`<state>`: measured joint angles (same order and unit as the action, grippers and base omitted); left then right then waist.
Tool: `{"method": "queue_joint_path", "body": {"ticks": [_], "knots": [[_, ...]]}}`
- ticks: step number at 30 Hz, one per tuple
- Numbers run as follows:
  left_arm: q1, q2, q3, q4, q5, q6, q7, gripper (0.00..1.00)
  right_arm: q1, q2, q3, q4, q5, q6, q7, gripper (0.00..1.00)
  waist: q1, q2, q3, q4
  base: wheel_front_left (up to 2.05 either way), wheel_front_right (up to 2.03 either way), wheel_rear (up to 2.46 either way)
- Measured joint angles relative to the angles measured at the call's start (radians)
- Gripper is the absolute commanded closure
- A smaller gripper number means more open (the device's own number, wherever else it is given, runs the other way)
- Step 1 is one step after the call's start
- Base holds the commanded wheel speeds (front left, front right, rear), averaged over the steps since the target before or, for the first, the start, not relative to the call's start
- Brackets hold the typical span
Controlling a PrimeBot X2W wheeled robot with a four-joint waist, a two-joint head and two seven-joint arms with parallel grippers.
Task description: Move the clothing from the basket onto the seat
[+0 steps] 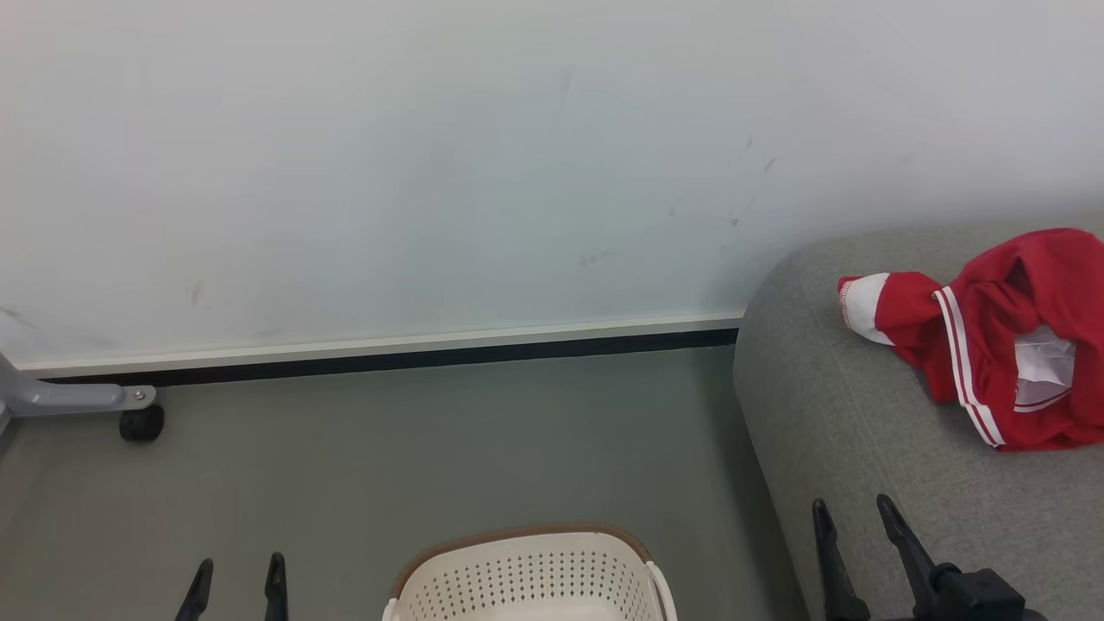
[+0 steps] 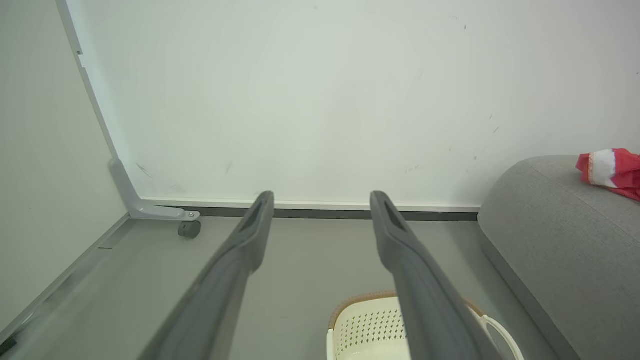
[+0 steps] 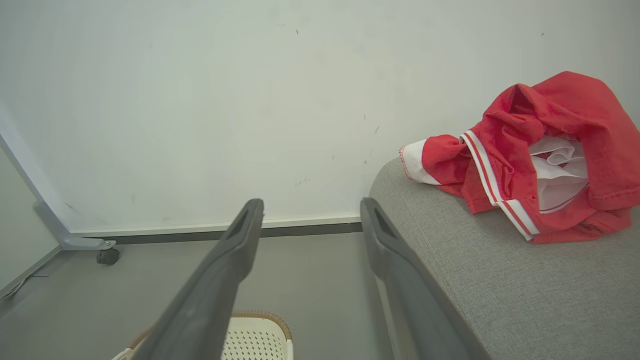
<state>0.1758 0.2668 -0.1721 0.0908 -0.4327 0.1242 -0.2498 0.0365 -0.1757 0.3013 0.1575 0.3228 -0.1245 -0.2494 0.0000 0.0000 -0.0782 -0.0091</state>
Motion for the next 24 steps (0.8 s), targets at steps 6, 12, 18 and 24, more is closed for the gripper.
{"method": "queue_joint_path", "body": {"ticks": [6, 12, 18, 24], "knots": [[0.001, -0.004, 0.005, -0.005, 0.013, 0.0, 0.0, 0.0, 0.006, 0.006, -0.017, -0.005, -0.012, 0.0, 0.0, 0.0, 0.0, 0.0, 0.003, 0.004, 0.0, 0.0, 0.0], [0.015, -0.027, -0.006, 0.037, 0.012, -0.001, 0.001, 1.0, 0.032, 0.018, -0.012, 0.038, -0.015, 0.001, 0.003, 1.0, 0.0, 0.0, 0.004, 0.006, 0.0, 0.0, 0.0], [0.021, -0.043, 0.003, 0.055, -0.016, -0.011, 0.019, 1.0, 0.048, 0.027, -0.029, 0.055, 0.016, 0.01, 0.015, 1.0, 0.0, 0.0, 0.007, 0.006, 0.0, 0.0, 0.0], [0.015, -0.053, 0.017, 0.063, -0.082, -0.02, 0.039, 1.0, 0.039, 0.032, -0.052, 0.061, 0.084, 0.021, 0.037, 1.0, 0.0, 0.0, 0.012, 0.006, 0.0, 0.0, 0.0]]}}
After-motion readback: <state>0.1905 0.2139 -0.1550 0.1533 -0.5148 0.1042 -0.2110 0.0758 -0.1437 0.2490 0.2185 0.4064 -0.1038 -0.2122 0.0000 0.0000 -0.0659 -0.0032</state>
